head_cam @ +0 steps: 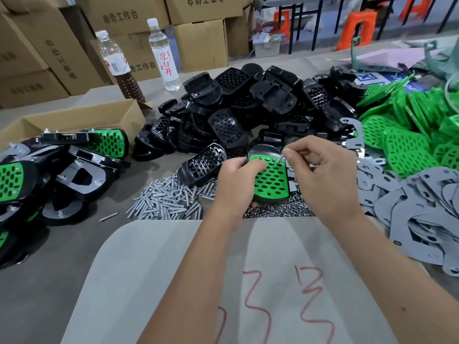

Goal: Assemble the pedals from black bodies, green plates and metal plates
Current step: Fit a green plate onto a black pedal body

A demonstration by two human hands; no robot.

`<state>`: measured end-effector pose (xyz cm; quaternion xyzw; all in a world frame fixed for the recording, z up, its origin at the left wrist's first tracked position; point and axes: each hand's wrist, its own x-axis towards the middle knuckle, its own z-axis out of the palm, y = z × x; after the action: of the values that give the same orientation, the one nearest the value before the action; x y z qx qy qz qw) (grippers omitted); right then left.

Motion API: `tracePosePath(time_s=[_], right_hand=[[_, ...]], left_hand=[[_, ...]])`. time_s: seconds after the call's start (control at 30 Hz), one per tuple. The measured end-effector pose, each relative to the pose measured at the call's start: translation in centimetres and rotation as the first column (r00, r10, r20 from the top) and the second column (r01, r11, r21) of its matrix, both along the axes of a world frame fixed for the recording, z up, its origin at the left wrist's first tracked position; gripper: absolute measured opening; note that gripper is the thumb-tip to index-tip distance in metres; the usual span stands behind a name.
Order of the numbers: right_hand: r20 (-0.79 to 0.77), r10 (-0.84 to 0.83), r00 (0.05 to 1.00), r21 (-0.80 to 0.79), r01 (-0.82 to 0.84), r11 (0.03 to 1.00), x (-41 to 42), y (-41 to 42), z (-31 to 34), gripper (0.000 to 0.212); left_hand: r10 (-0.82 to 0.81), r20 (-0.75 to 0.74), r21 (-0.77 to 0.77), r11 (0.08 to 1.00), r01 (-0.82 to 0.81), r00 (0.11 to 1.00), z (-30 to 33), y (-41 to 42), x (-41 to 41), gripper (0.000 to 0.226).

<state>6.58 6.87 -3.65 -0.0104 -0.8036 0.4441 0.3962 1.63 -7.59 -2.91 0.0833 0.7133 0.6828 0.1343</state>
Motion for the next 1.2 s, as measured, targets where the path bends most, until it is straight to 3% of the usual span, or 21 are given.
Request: tracePosePath(time_s=[0.13, 0.2, 0.33, 0.47, 0.67, 0.8, 1.07, 1.2], right_hand=[[0.008, -0.046, 0.999, 0.246, 0.043, 0.968, 0.1, 0.1, 0.3, 0.014], [0.018, -0.067, 0.998, 0.291, 0.059, 0.955, 0.2, 0.1, 0.6, 0.015], [0.029, -0.103, 0.994, 0.341, 0.087, 0.936, 0.4, -0.3, 0.8, 0.017], [0.069, -0.139, 0.988, 0.329, 0.109, 0.938, 0.5, -0.9, 1.0, 0.02], [0.185, -0.074, 0.98, 0.371, 0.0, 0.929, 0.7, -0.7, 1.2, 0.018], [0.248, -0.063, 0.967, 0.406, -0.044, 0.913, 0.2, -0.7, 0.7, 0.023], [0.102, -0.204, 0.974, 0.077, 0.196, 0.977, 0.2, 0.4, 0.1, 0.011], [0.03, -0.117, 0.993, -0.156, 0.12, 0.98, 0.3, 0.8, 0.5, 0.016]], left_hand=[[0.066, -0.027, -0.012, 0.998, -0.066, 0.997, -0.4, 0.0, -0.3, 0.025], [0.077, -0.169, -0.075, 0.993, -0.091, 0.983, -0.5, 0.2, -0.2, 0.038], [0.112, -0.398, -0.13, 0.976, -0.177, 0.91, -0.6, 0.6, 0.3, 0.031], [0.148, -0.397, -0.097, 0.975, -0.202, 0.906, -0.7, 0.3, 0.1, 0.034], [0.106, -0.467, -0.157, 0.967, -0.2, 0.878, -1.1, 0.8, 0.6, 0.031], [0.175, -0.391, -0.114, 0.965, -0.236, 0.904, -1.2, 0.5, 0.1, 0.035], [0.11, -0.157, -0.041, 0.992, -0.117, 0.982, -0.8, 0.5, -0.1, 0.041], [0.063, -0.111, -0.035, 0.997, -0.067, 0.992, -0.8, 0.3, -0.1, 0.036]])
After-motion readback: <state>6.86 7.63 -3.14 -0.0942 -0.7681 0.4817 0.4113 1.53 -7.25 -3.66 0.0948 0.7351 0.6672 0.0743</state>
